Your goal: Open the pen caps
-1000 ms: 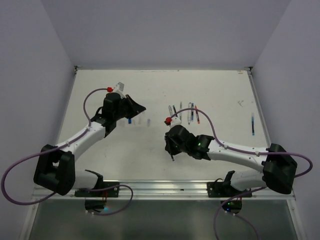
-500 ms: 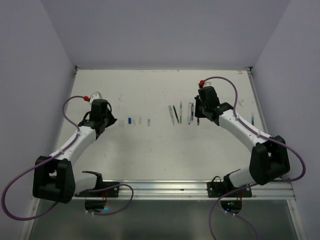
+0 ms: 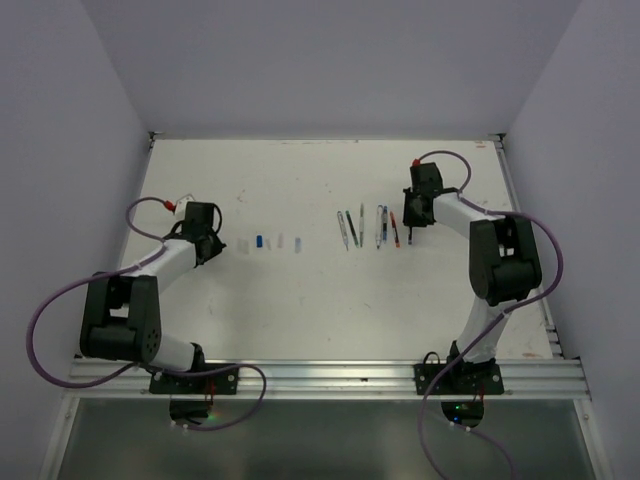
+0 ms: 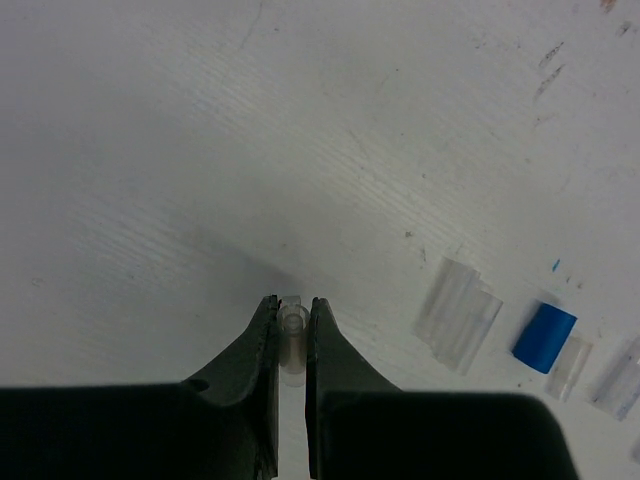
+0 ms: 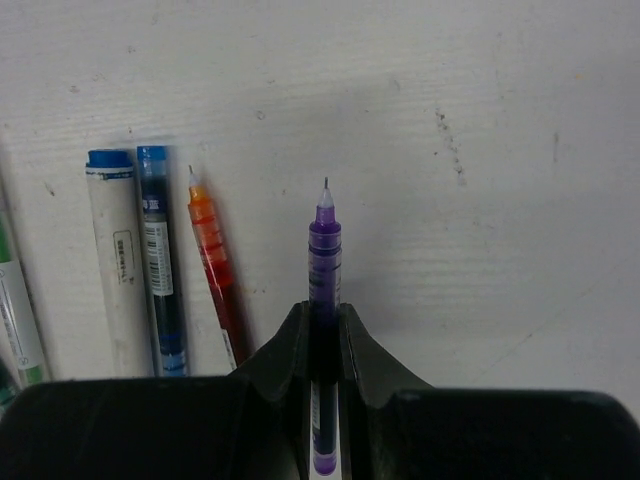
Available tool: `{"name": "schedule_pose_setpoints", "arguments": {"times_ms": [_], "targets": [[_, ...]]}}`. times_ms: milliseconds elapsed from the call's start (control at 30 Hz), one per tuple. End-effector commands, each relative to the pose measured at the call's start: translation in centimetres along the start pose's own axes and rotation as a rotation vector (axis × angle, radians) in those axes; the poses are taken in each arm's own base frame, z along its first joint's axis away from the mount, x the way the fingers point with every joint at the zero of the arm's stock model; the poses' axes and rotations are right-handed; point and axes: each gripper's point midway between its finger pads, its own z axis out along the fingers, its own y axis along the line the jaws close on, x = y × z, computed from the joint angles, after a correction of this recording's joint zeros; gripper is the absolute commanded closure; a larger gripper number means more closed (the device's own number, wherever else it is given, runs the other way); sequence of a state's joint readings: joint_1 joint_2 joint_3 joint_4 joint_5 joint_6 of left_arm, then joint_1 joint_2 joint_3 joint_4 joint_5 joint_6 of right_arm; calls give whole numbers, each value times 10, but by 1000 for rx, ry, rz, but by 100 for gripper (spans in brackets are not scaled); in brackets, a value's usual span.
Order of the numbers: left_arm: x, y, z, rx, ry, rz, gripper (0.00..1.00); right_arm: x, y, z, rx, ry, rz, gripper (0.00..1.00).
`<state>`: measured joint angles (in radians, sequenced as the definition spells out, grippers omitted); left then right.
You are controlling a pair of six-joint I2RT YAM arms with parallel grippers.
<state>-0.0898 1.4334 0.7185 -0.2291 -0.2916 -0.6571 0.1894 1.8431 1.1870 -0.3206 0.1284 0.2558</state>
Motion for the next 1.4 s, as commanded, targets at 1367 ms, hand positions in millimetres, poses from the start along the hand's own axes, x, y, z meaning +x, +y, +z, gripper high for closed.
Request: {"name": "schedule_pose_setpoints", "arguments": {"times_ms": [1367], "targets": [[24, -41, 35, 265, 108, 9, 65, -9, 37, 25, -169, 6, -12, 84]]}}
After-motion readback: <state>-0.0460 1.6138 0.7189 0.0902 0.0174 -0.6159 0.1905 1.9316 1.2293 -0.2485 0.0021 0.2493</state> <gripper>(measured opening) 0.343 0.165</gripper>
